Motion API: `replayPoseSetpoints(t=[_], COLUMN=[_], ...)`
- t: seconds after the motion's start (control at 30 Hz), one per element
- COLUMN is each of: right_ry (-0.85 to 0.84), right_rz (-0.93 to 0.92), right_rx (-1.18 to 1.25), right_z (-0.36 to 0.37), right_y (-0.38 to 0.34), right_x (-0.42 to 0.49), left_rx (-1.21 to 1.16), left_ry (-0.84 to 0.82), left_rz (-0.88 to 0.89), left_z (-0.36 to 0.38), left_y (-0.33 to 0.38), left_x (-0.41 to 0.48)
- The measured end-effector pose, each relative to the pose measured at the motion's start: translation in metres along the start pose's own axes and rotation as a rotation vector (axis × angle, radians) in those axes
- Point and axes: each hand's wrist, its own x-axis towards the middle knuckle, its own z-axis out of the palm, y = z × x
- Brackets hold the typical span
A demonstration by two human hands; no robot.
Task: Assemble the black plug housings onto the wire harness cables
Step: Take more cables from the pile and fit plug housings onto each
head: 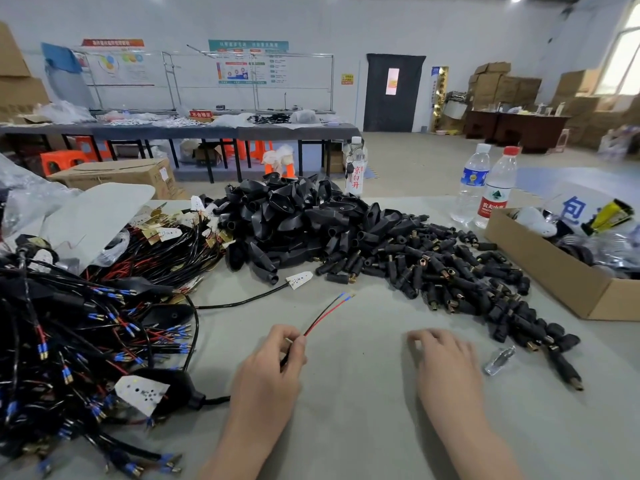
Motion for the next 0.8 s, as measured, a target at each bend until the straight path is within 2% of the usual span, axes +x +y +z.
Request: replayPoseSetpoints(t=[0.1, 0.17, 0.27, 0.43, 0.57, 0.7, 0.8], right_ry=[0.115, 0.167, 0.143, 0.064, 0.106, 0.121, 0.071], right_rz=[0.134, 0.122, 0.071, 0.086, 0.168, 0.173, 0.153], right_rx=[0.060, 0.163, 0.228, 0.030, -0.083, -0.048, -0.042], right_z=[-0.007, -0.006, 0.001, 0.014, 0.013, 0.015, 0.011], right_y=[0.013, 0.005, -0.015, -0.039, -0.041, -0.036, -0.029], right_x=[0.006, 0.015, 0.042, 0.095, 0.122, 0.125, 0.123], left_rx=[-0.076, -0.117, -0.149, -0.079, -0.053, -0.058, -0.068], left_ry=[-0.007, -0.024, -0.049, -0.042, -0.069, -0.051, -0.040], left_rz=[-0.053, -0.072, -0.088, -0.063, -0.080, -0.068, -0.062], left_z=[0.000, 0.001, 0.000, 0.001, 0.002, 0.003, 0.004], left_y=[-0.002, -0.002, -0.001, -0.004, -0.005, -0.008, -0.011], left_x=[0.002, 0.002, 0.002, 0.001, 0.003, 0.005, 0.005])
